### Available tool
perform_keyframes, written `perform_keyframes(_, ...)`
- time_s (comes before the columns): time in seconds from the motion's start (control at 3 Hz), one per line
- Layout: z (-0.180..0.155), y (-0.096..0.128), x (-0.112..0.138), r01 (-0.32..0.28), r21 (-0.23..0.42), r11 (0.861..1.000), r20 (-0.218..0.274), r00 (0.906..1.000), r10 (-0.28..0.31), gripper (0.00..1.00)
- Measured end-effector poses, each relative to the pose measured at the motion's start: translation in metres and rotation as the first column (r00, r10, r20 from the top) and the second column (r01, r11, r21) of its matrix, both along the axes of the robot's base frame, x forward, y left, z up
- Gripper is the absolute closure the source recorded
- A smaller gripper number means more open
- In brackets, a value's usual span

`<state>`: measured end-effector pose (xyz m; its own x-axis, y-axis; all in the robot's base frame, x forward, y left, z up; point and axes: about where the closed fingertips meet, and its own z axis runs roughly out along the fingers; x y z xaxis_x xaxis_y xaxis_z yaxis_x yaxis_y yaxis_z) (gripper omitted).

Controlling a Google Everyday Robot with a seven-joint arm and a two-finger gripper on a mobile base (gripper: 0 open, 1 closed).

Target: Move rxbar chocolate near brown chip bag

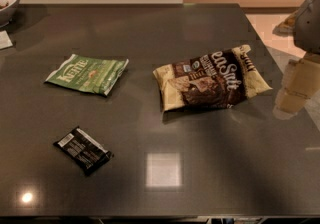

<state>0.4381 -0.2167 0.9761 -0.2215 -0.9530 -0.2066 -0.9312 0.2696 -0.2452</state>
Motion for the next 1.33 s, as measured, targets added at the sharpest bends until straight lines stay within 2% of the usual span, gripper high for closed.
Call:
perform_keyframes(0.33, 0.0, 0.0, 0.0, 0.0, 0.0, 1.0, 0.0, 1.0, 0.0, 0.0)
perform_keyframes(0.67, -0.008, 0.05, 0.01, -0.063, 0.023, 0.998, -0.025, 0.9977, 0.064, 0.0)
perform_keyframes(1.33, -0.029, 0.146, 0.022, -0.141, 0.115, 0.983, -0.09, 0.9843, 0.152, 0.0)
